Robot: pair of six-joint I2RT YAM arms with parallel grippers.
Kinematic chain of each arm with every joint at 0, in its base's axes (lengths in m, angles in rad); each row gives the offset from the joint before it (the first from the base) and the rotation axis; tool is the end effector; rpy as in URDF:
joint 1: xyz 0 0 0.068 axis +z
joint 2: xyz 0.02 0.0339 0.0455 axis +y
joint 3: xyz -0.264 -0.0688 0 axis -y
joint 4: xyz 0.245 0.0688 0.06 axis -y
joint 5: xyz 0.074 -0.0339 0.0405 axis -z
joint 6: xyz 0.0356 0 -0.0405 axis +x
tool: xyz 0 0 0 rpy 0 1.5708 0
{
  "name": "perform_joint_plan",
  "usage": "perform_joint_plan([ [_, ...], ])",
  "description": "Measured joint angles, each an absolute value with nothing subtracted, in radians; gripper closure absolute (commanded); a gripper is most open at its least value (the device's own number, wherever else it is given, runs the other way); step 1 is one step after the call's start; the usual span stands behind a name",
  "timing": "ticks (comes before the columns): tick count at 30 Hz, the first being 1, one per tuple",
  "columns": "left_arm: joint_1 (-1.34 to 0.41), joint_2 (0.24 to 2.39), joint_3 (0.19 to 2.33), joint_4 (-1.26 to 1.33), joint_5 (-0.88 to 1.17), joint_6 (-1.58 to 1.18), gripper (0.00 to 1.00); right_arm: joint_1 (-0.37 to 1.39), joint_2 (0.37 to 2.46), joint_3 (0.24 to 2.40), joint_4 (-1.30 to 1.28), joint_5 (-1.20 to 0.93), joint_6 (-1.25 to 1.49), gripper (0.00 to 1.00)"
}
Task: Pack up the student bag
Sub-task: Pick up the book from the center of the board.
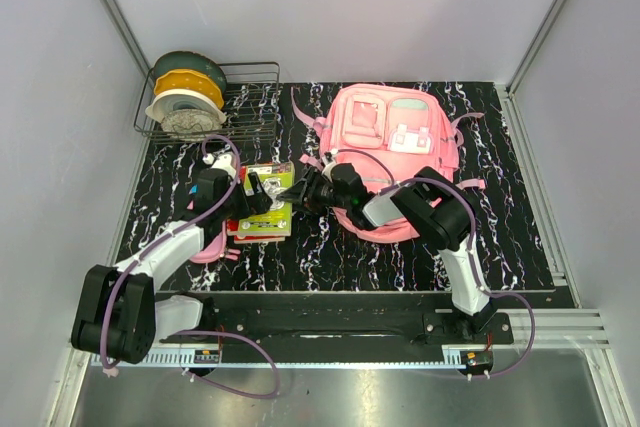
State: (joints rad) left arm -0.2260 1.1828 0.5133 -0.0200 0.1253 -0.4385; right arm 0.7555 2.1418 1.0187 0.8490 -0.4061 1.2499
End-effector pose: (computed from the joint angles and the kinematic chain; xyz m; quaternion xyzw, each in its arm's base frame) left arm 0.2269 -0.0567 0.1833 -0.0692 0.9004 -0.1924 0.3839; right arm 0.3001 0.3020 0.1119 0.0730 0.7868 0.5850 0.1827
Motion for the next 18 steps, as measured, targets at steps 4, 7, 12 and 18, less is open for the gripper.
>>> perform_joint_plan([
  [4,-0.226,1.179,0.508,-0.015,0.127,-0.439,0.04,0.756,2.141,1.018,0.848,-0.406,1.246,0.45],
  [7,-0.225,1.179,0.508,-0.012,0.133,-0.439,0.05,0.757,2.142,1.018,0.849,-0.406,1.243,0.43],
  [12,-0.224,1.179,0.503,-0.001,0.150,-0.442,0.08,0.762,2.141,1.016,0.848,-0.405,1.232,0.62],
  [18,-0.222,1.179,0.497,0.009,0.156,-0.446,0.08,0.765,2.136,1.008,0.850,-0.404,1.221,0.94],
])
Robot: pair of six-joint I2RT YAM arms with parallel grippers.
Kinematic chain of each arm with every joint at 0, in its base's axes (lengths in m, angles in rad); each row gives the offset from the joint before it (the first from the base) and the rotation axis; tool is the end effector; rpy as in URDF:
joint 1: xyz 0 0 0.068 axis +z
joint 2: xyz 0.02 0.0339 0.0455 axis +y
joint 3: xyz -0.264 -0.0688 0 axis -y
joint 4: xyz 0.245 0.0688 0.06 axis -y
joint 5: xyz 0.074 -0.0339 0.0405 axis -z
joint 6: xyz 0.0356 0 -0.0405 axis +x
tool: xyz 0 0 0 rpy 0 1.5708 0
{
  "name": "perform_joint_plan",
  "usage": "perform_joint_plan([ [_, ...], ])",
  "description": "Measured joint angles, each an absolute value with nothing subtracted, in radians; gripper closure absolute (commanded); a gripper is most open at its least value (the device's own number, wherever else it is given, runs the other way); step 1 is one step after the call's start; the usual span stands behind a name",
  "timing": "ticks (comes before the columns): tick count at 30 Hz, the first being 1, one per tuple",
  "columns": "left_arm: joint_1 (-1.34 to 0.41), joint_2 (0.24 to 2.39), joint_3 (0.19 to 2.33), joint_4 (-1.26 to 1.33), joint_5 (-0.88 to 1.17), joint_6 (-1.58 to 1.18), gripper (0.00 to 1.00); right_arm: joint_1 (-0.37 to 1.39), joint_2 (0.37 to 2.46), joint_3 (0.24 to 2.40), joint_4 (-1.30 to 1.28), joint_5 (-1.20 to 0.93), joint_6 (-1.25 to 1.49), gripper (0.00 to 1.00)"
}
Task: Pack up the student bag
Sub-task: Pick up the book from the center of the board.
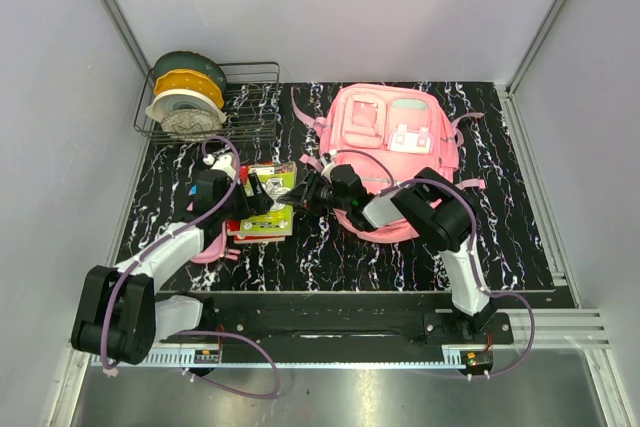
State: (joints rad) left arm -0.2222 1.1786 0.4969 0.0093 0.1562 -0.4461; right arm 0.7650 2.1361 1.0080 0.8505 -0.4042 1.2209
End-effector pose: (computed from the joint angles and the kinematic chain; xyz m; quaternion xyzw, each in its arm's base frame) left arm 0.2256 -0.0567 0.1817 -0.0667 0.8962 -0.2084 0.3859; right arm 0.2956 0.3032 0.1115 0.0589 0.7890 0.5819 0.1882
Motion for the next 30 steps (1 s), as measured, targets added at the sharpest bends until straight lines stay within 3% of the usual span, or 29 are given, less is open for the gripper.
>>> perform_joint_plan([
  [3,-0.222,1.164,0.496,-0.001,0.159,-0.452,0.01,0.766,2.119,1.002,0.835,-0.401,1.205,1.00],
  [13,-0.230,0.736,0.530,-0.168,0.046,-0.476,0.01,0.792,1.778,0.949,0.506,-0.272,0.987,1.00],
  [17,-0.230,0.668,0.571,-0.182,0.035,-0.477,0.01,0.791,1.591,0.925,0.404,-0.208,0.914,1.00],
  [25,-0.241,0.736,0.570,-0.041,0.300,-0.485,0.01,0.710,1.057,0.758,0.093,0.032,0.826,1.00],
  [30,-0.467,0.928,0.591,0.046,0.308,-0.494,0.01,0.493,0.779,0.747,-0.139,0.139,0.785,1.00],
])
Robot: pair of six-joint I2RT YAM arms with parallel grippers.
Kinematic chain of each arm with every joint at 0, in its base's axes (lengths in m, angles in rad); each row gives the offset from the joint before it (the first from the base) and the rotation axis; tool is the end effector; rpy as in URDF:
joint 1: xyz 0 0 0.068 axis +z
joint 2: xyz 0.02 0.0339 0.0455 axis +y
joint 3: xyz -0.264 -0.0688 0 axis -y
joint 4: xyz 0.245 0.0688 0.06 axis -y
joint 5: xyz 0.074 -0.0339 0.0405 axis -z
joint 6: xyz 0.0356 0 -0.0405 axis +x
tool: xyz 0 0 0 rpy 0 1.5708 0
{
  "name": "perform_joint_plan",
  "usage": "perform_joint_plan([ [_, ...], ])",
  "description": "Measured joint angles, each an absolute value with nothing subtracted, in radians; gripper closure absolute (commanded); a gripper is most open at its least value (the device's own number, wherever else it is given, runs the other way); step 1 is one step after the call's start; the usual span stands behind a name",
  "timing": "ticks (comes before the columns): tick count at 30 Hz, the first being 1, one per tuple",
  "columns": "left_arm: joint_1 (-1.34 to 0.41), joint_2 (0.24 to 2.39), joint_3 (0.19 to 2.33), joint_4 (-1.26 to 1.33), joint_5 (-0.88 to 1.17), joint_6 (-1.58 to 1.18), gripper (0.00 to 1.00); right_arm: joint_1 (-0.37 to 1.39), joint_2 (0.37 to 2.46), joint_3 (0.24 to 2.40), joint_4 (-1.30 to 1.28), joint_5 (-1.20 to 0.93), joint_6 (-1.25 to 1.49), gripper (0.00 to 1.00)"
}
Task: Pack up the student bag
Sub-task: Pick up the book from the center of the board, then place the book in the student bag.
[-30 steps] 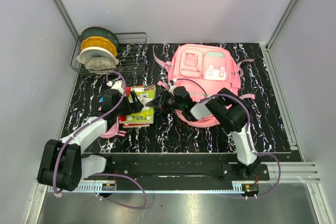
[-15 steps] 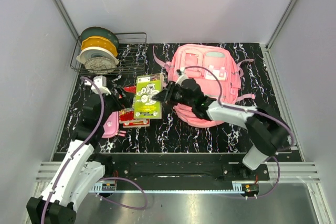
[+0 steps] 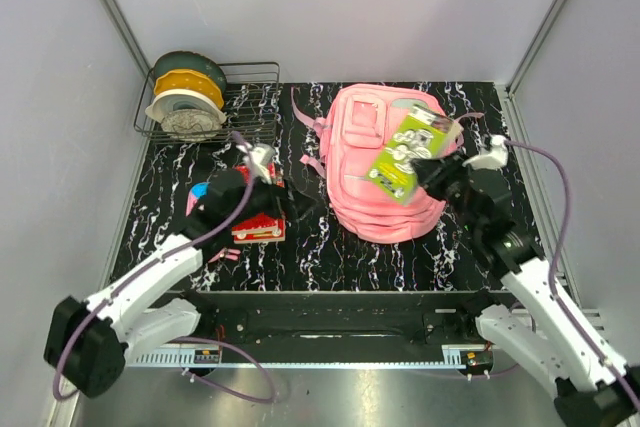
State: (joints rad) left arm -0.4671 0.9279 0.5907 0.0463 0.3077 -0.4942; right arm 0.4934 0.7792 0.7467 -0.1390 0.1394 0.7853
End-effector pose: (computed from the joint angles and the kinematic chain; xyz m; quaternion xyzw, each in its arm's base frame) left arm 0.1882 -0.1070 0.2694 0.0808 0.7938 -0.3818 0.4664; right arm 0.1667 0.0840 0.3324 0.1554 0.7486 0.3405 0.5473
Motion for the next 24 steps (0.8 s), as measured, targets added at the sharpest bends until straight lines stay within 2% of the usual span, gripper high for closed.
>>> perform_joint_plan([
  [4,-0.641,1.070,0.691,0.010,0.308,-0.381,0.01,0.393,0.658,0.750,-0.318,0.209,0.742,1.00],
  [13,-0.778,1.310,0.819,0.122,0.376,0.060,0.01,0.365,0.554,0.776,-0.637,0.315,0.685,1.00],
  [24,-0.882,1.574,0.952,0.183,0.463,0.397,0.01,0.364,0.519,0.808,-0.716,0.351,0.680,1.00],
])
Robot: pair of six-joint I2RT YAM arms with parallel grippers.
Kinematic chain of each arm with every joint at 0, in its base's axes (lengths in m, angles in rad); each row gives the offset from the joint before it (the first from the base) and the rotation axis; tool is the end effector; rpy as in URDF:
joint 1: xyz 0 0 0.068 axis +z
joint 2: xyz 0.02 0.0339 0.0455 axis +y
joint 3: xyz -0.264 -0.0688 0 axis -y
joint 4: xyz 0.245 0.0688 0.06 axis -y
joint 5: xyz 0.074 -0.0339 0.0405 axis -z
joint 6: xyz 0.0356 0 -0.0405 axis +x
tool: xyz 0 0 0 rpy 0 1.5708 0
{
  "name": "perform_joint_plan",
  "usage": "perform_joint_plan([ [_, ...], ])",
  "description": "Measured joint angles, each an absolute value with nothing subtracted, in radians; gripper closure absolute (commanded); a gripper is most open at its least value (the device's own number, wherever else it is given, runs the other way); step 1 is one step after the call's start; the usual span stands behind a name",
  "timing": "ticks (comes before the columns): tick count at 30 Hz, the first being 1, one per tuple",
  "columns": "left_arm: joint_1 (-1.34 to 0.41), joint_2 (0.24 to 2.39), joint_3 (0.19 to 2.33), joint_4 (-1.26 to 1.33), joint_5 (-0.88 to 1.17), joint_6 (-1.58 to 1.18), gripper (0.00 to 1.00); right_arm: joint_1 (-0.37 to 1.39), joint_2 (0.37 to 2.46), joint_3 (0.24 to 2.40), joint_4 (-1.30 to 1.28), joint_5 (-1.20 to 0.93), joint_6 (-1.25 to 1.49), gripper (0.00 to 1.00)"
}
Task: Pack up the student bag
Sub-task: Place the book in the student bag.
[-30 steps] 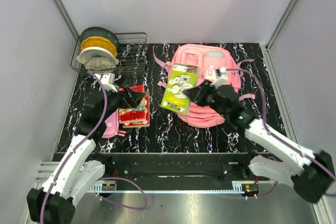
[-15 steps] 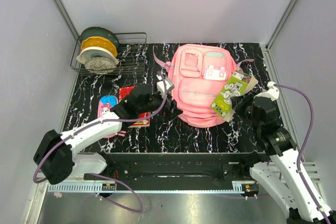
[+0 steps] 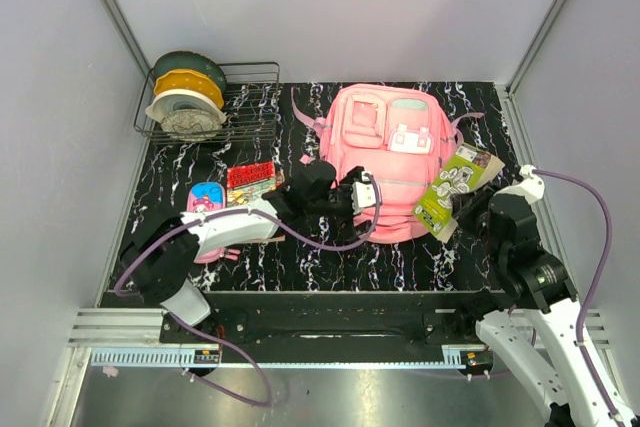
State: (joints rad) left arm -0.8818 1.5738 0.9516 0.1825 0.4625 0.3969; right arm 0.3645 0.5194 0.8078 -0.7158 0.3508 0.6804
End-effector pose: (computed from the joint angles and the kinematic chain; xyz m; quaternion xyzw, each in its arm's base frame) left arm 0.2107 -0.2808 0.2384 0.5889 0.5862 -0.3131 0.4599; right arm 0.1038 0.0265 0.3272 0.2235 0.8029 0.1387 0.5349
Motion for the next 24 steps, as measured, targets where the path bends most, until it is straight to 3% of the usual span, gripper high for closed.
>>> perform_joint_plan([
  [19,-0.912,1.772,1.079,0.121,0.469,0.527,0.29,0.364,0.480,0.808,-0.749,0.349,0.684,1.00],
  [22,-0.916,1.792,1.088,0.097,0.470,0.532,0.41,0.364,0.477,0.808,-0.749,0.349,0.686,1.00],
  [23,-0.918,1.802,1.093,0.095,0.471,0.532,0.52,0.364,0.476,0.808,-0.749,0.349,0.686,1.00],
  [24,-0.918,1.810,1.098,0.091,0.472,0.533,0.56,0.364,0.474,0.808,-0.749,0.349,0.686,1.00],
])
